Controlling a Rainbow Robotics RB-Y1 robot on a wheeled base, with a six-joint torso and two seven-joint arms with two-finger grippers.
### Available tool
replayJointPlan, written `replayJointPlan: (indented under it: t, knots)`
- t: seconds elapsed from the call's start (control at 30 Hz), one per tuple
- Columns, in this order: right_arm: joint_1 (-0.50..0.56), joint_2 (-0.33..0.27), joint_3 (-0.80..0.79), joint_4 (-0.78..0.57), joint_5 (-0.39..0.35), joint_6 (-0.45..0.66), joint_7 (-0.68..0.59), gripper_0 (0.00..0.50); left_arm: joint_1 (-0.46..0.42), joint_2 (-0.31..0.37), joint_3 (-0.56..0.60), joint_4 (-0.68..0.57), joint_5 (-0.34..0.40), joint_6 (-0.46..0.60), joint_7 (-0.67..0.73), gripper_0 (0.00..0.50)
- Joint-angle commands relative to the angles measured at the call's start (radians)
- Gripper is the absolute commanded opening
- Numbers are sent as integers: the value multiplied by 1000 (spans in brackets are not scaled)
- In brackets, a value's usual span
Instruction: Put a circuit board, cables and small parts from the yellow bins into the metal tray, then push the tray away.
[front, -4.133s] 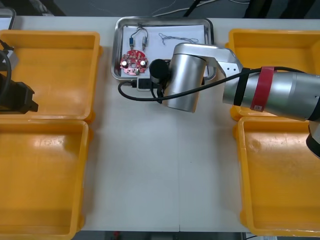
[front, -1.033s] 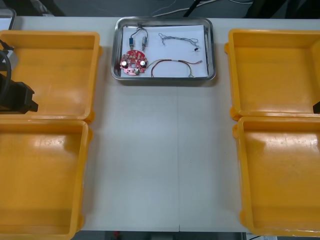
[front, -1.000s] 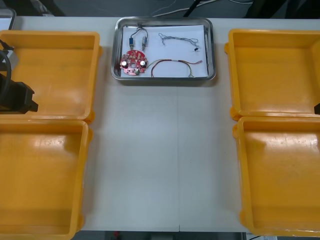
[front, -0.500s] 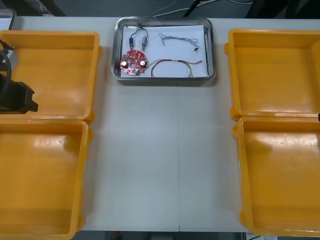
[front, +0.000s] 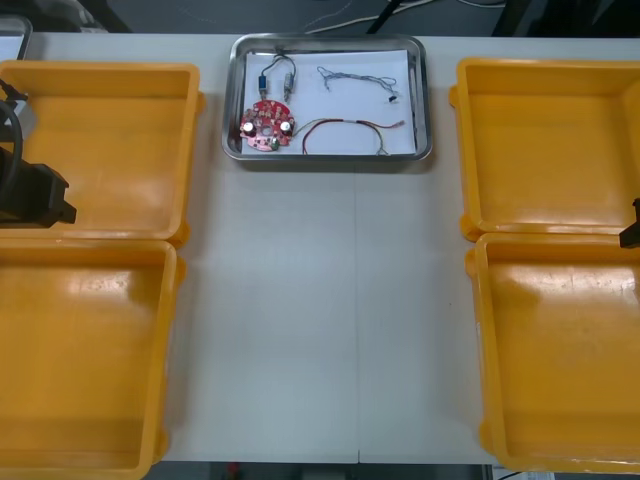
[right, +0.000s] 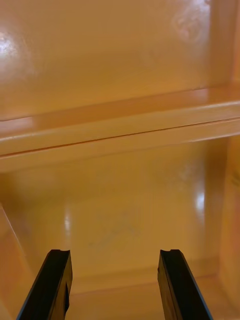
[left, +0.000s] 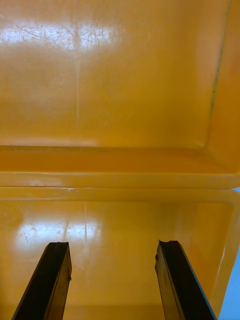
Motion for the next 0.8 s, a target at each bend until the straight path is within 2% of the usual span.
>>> replayJointPlan:
  t: [0.03,0.17,0.33,0.53,0.8]
  knots:
    - [12,31,-31,-14,42,4,143,500,18,33,32,-29,-9,1,77,500]
    - [11,55,-31,-14,66,4,178,500,18,33,32,-29,-9,1,77,500]
    - [11,75,-31,-14,66,4,178,500,18,33,32,-29,-9,1,77,500]
    - [11,100,-30,-14,102,4,178,500,18,33,32,-29,-9,1,77,500]
    - [11,101,-30,-14,105,4,180,500,18,33,32,-29,-9,1,77,500]
